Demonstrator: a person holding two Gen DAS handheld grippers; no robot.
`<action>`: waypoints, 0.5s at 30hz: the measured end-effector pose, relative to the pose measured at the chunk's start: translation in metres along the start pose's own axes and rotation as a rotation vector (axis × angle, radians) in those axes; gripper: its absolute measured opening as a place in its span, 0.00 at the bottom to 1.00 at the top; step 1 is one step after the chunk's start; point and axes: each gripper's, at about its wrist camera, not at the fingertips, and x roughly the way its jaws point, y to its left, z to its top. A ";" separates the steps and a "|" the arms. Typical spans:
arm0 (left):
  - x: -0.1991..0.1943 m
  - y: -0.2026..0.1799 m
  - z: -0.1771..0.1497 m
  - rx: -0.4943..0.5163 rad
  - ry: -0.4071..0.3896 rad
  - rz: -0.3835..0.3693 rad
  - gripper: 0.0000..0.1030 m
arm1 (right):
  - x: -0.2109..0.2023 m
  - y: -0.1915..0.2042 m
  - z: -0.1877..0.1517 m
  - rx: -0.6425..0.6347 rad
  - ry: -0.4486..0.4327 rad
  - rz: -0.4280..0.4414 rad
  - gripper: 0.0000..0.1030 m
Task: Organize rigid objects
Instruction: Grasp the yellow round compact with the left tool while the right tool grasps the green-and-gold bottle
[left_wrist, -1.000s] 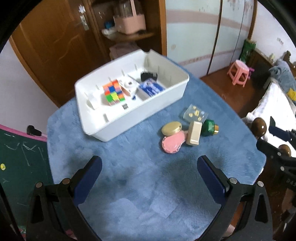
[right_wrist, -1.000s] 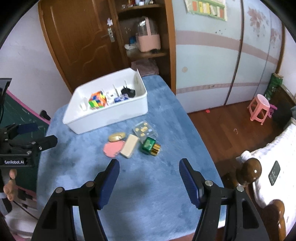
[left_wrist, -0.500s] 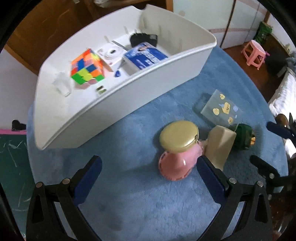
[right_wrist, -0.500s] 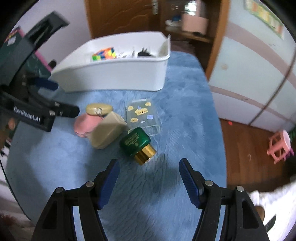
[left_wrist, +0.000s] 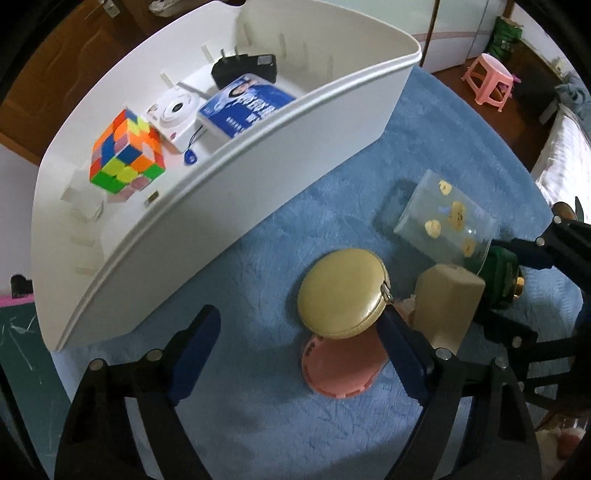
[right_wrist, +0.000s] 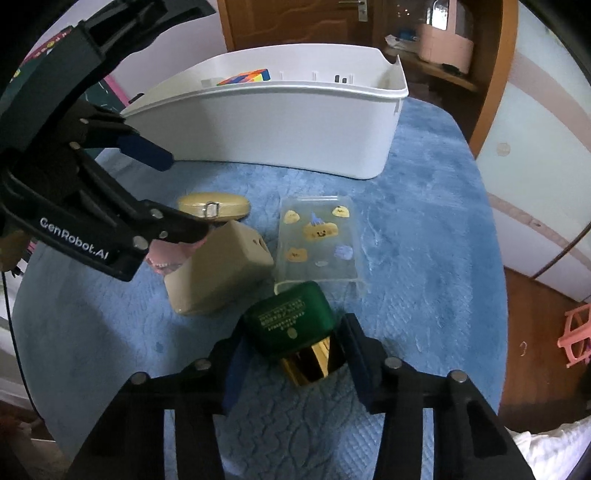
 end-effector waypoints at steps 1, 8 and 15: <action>0.000 -0.001 0.001 0.007 -0.002 -0.008 0.84 | 0.001 -0.002 0.001 0.004 0.001 0.009 0.43; 0.003 -0.003 0.017 0.006 0.000 -0.078 0.52 | 0.001 -0.007 0.002 0.019 -0.006 0.029 0.42; 0.006 0.008 0.023 -0.072 0.007 -0.066 0.43 | 0.001 -0.007 0.001 0.031 -0.015 0.016 0.42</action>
